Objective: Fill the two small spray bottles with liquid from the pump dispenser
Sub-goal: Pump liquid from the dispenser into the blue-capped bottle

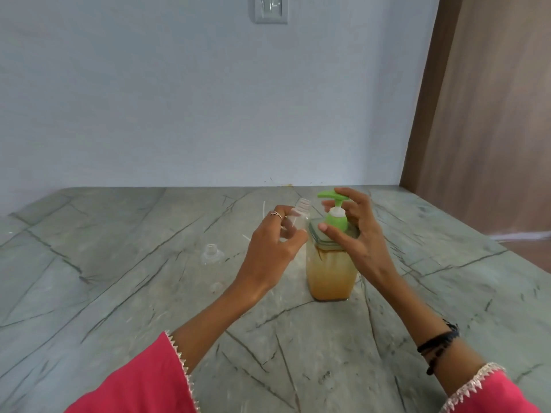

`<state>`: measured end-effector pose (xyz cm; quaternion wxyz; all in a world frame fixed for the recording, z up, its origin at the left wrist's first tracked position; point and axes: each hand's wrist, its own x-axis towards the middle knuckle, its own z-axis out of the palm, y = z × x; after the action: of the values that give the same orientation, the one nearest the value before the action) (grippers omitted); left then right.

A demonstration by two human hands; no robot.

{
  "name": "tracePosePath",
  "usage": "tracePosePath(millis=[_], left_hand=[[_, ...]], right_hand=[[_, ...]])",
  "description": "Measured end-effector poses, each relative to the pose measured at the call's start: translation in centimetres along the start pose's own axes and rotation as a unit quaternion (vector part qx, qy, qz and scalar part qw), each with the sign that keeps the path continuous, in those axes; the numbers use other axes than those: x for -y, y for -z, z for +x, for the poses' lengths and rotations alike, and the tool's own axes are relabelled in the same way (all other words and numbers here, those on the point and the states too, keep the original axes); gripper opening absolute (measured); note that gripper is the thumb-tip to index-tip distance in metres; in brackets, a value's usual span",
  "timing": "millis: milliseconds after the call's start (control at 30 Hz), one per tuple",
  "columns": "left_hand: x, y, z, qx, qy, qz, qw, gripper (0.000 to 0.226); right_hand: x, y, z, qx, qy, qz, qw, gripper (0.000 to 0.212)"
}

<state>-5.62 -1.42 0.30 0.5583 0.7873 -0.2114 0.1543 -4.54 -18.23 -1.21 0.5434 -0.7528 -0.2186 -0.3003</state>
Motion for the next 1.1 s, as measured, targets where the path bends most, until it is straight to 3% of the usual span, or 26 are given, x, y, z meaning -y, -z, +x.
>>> tracePosePath(millis=[167,333,500,933,1100], left_hand=[[0.6,-0.8,0.9,0.029,0.015,-0.009,0.999,0.027],[1.1,-1.5,2.0,0.019,0.001,0.057,0.998,0.015],[1.3,-2.1,2.8,-0.01,-0.028,0.093,0.995,0.017],[1.5,-2.1,3.4,-0.013,-0.046,0.13,0.99,0.02],[1.6,-2.2,3.5,-0.012,-0.051,0.12,0.991,0.018]], right_hand=[[-0.8,-0.4,0.2,-0.027,0.018,0.033,0.999,0.042],[-1.1,-0.6,0.4,-0.028,0.018,0.072,0.997,0.04],[-1.0,-0.7,0.5,-0.036,0.013,0.116,0.992,0.039],[-0.6,-0.9,0.7,-0.06,-0.011,0.149,0.987,0.026],[-0.4,-0.9,0.7,-0.05,-0.001,0.137,0.989,0.032]])
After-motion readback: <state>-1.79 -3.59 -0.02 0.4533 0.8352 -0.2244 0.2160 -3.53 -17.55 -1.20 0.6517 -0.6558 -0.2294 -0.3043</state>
